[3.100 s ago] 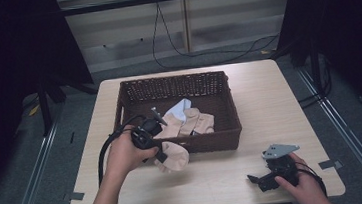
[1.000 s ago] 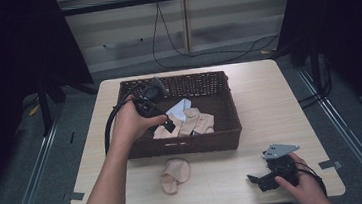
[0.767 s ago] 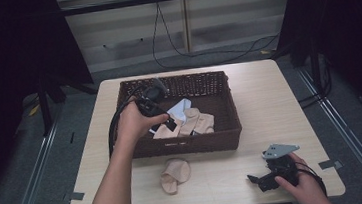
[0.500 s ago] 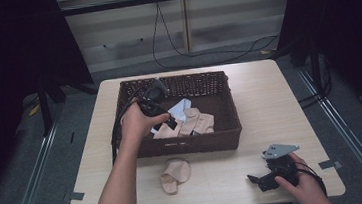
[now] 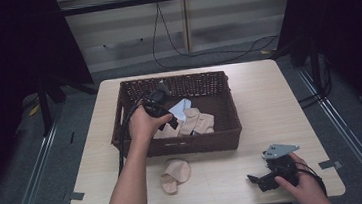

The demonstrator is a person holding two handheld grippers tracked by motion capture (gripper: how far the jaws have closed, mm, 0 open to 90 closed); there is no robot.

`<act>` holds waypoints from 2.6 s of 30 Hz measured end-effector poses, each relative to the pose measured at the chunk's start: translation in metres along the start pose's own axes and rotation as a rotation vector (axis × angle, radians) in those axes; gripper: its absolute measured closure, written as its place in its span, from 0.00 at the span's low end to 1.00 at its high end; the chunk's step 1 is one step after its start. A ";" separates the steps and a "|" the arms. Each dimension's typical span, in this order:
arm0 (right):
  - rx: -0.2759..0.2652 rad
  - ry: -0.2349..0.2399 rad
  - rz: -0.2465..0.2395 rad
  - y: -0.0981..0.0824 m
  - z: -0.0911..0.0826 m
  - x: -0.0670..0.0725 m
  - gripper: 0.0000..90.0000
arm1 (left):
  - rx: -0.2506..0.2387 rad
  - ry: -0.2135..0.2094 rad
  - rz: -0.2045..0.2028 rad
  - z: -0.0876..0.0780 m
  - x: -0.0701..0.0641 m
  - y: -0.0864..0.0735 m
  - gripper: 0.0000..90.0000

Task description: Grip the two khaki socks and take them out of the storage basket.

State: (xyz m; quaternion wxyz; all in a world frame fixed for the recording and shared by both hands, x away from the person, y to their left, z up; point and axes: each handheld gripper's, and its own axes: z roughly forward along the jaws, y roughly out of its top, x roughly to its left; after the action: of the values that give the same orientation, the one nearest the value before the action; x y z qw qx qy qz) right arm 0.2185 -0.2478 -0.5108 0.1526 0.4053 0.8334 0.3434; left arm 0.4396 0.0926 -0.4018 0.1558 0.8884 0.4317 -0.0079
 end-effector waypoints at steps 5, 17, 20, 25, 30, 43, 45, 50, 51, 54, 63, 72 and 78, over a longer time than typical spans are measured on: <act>0.000 0.000 0.000 0.000 0.000 0.000 0.00 | -0.001 0.010 -0.020 0.009 0.012 -0.001 0.40; 0.000 0.000 0.000 0.000 0.000 0.000 0.00 | 0.030 -0.001 -0.072 0.025 0.026 -0.004 0.45; 0.000 0.000 0.000 0.000 0.000 0.000 0.00 | 0.034 0.004 -0.085 0.026 0.026 -0.004 0.45; 0.000 0.000 0.000 0.000 0.000 0.000 0.00 | 0.103 0.005 -0.061 0.031 0.026 -0.001 0.47; 0.000 0.000 0.000 0.000 0.000 0.000 0.00 | 0.131 0.017 -0.050 0.034 0.024 0.000 0.54; 0.000 0.000 0.001 0.000 0.000 0.000 0.00 | 0.103 -0.086 -0.041 0.032 0.024 -0.003 0.95; 0.000 0.000 0.000 0.000 0.000 0.000 0.00 | 0.094 -0.091 -0.042 0.029 0.024 -0.004 0.95; -0.001 0.000 -0.004 0.000 0.000 0.000 0.00 | 0.070 -0.098 -0.046 0.011 0.022 -0.007 0.95; -0.001 0.000 -0.004 0.000 0.000 0.000 0.00 | 0.070 -0.098 -0.046 0.011 0.022 -0.007 0.95; -0.001 0.000 -0.004 0.000 0.000 0.000 0.00 | 0.058 -0.104 -0.038 -0.007 0.020 -0.008 0.95; 0.002 0.001 0.004 0.000 0.000 0.000 0.00 | 0.056 -0.102 -0.031 -0.048 0.017 -0.006 0.96; 0.002 0.002 0.004 0.000 0.000 0.000 0.00 | 0.041 -0.103 -0.023 -0.074 0.010 -0.002 0.96; 0.001 0.000 0.002 0.000 0.000 0.000 0.00 | 0.031 -0.100 -0.021 -0.094 0.006 0.000 0.96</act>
State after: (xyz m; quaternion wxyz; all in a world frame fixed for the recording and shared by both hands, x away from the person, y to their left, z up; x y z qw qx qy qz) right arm 0.2185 -0.2477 -0.5106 0.1519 0.4060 0.8332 0.3433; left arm 0.4321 0.1238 -0.3135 0.1632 0.8846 0.4327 -0.0604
